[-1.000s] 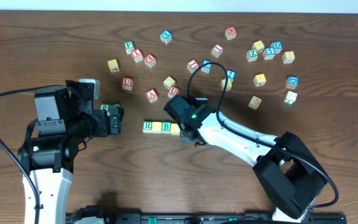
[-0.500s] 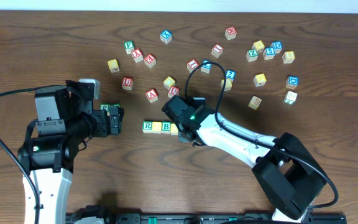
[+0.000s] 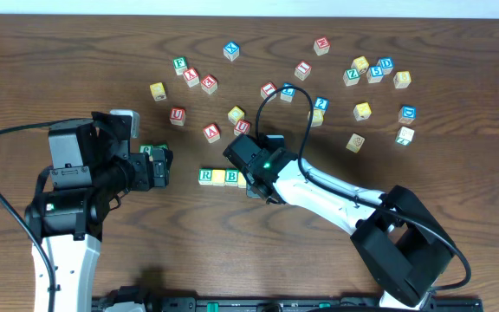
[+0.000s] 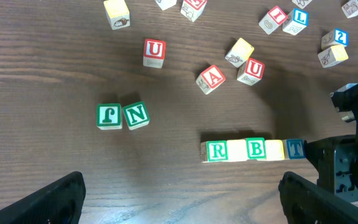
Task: Spell out ROBOT
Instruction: 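Open the right gripper to release the T block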
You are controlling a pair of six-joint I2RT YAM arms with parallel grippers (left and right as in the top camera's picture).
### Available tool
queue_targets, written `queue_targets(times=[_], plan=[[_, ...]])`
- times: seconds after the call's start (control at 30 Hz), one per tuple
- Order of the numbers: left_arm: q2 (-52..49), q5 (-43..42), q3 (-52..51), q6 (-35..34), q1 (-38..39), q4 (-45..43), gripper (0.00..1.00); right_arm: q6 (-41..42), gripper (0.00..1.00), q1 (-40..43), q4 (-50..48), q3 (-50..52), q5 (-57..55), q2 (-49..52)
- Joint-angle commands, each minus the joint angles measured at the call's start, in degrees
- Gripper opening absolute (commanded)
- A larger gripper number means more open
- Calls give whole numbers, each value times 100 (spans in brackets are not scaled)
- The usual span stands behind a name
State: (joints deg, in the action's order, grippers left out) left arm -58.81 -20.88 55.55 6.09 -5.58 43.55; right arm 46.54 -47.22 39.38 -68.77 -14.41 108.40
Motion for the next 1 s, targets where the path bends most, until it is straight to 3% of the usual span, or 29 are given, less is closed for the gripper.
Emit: queue_targets(times=[0.0, 0.97], plan=[[9, -7, 17, 74, -24, 15, 98, 4, 1, -68, -131, -85, -181, 90], [9, -7, 20, 74, -24, 15, 98, -144, 1, -87, -282, -85, -216, 90]])
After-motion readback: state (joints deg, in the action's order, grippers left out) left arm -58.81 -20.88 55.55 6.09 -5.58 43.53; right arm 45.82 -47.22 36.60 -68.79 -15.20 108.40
